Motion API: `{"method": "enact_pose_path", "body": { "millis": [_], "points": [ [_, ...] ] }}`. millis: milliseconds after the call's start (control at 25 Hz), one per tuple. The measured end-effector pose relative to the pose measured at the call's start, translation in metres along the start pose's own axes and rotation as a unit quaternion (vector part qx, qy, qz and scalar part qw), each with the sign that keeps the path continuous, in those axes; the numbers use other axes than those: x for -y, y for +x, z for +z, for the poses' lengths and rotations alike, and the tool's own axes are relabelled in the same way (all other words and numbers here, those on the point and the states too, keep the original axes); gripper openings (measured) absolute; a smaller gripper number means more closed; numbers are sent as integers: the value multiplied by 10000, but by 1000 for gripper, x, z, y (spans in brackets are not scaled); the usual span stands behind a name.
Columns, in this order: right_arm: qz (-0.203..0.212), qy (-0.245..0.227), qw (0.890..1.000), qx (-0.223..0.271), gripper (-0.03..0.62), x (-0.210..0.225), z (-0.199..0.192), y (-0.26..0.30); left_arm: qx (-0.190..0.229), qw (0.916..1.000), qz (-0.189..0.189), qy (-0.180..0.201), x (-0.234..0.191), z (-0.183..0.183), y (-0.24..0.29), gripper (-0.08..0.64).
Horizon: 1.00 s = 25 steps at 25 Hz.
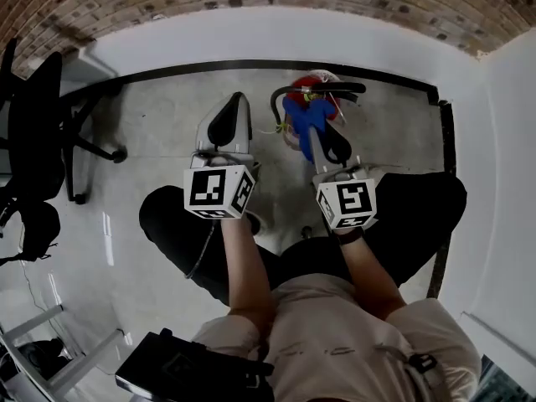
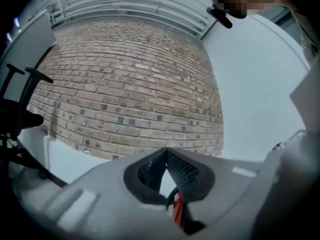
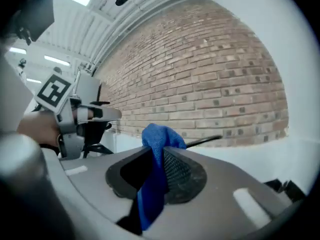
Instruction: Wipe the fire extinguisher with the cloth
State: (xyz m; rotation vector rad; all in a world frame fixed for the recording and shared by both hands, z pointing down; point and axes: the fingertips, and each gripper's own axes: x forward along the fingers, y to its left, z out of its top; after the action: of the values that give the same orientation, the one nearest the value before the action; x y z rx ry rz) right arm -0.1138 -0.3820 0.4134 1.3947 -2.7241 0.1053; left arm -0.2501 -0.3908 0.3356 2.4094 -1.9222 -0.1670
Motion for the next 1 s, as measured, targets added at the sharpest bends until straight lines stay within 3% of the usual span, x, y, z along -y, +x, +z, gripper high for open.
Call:
{"method": "enact_pose_path", "body": {
  "millis": [120,280,440,560,720,840,1000],
  "points": [
    [-180,-352,9990,-225,64,28,0,14,-55,9999,-96,-21,12,-4,2,0],
    [29,-514,9984,-241,63,27,-23,25,-109,9999,-129,7,14,-9,-2,0],
    [234,-1278,9911,-279,61,-9,-47,26,-221,9998,2,-30,0,-17,-5,0],
    [321,-2119,9754,-508,61,-30,-68,30,-281,9996,34,-5,-4,-20,-5,0],
    [569,-2195,9599,-1649,59,-38,-166,44,-363,9993,112,6,-10,-26,-6,0],
    [741,-2497,9386,-2264,58,-36,-243,48,-476,9988,113,-22,-11,-36,-3,0],
    [859,-2515,9185,-2927,58,-35,-332,54,-714,9974,43,-73,-10,-58,-2,0]
  ]
}}
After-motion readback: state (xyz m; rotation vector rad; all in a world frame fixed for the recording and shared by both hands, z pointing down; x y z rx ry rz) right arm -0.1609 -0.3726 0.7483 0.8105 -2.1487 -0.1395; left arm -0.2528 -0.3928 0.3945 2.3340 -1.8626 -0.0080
